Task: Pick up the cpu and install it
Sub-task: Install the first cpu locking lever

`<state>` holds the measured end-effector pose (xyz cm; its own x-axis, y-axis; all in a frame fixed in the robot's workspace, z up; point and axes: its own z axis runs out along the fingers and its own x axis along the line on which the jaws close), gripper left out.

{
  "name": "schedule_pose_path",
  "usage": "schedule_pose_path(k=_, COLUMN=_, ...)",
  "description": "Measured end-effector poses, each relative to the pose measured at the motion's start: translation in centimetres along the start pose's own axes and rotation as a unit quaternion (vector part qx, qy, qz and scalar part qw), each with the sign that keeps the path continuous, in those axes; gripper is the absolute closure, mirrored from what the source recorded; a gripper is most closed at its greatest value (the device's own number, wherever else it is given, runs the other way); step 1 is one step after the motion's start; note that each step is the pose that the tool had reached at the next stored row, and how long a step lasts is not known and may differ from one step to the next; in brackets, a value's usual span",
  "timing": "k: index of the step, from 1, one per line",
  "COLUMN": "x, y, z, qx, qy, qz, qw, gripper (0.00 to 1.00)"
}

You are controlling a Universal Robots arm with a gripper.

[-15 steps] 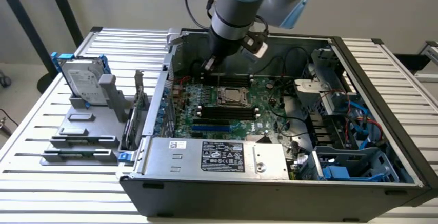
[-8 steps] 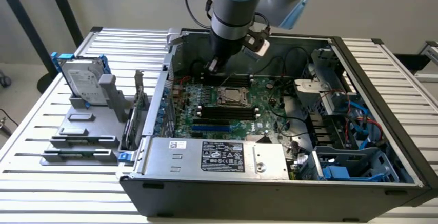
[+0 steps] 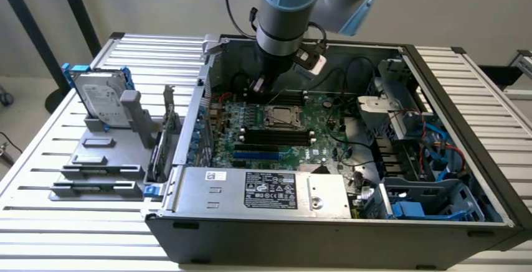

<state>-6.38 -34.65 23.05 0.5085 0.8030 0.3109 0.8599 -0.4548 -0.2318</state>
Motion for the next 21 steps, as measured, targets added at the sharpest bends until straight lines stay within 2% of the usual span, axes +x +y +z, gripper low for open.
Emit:
schedule_pose_path(k=3, x=-0.2, y=0.12, z=0.47, qx=-0.0013, qy=-0.0023, qz=0.000, qw=1.0000, gripper=0.89)
schedule_pose_path(k=9, x=-0.5, y=0.37, z=1.47, qx=-0.0032, qy=-0.0047, qz=0.000, qw=1.0000, gripper=0.89)
schedule_pose_path(k=16, x=-0.8, y=0.58, z=2.38, qx=-0.0048, qy=-0.0048, qz=0.002, qw=1.0000, gripper=0.89)
schedule_pose_path(k=21, x=-0.5, y=0.54, z=2.62, qx=-0.0077, qy=-0.0063, qz=0.006, qw=0.9999, gripper=0.89)
